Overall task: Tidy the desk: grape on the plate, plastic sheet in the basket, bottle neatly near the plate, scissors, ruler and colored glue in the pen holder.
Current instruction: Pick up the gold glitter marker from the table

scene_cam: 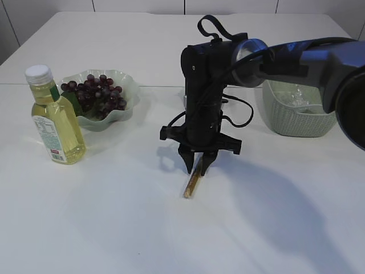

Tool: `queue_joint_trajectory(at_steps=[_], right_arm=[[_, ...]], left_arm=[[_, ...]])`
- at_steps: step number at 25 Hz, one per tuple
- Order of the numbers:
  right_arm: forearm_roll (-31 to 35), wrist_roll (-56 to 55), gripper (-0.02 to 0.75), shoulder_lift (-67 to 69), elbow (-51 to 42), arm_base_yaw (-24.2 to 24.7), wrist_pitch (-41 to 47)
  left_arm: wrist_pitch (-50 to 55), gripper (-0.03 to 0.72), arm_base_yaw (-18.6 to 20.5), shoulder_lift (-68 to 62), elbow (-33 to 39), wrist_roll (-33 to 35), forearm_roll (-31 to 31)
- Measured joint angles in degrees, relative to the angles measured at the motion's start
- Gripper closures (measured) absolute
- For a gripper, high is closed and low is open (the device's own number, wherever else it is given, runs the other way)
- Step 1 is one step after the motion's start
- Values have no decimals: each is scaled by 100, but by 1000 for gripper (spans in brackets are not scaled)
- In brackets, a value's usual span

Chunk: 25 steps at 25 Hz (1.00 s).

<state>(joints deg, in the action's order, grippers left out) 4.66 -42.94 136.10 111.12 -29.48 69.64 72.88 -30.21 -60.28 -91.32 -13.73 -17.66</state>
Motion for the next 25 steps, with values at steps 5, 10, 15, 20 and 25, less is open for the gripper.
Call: queue_joint_trajectory(at_steps=[5,10,15,20,25], right_arm=[[21,-23,498,32,0,0,0],[32,-23,498,90,0,0,0],[32,-23,498,98,0,0,0],[32,-23,503,98,0,0,0],[32,-23,663,98,11,0,0]], left_arm=[[0,272,0,0,0,0,0],[0,272,0,0,0,0,0],[0,272,0,0,0,0,0],[0,272,0,-10,0,0,0],[0,272,0,-10,0,0,0]])
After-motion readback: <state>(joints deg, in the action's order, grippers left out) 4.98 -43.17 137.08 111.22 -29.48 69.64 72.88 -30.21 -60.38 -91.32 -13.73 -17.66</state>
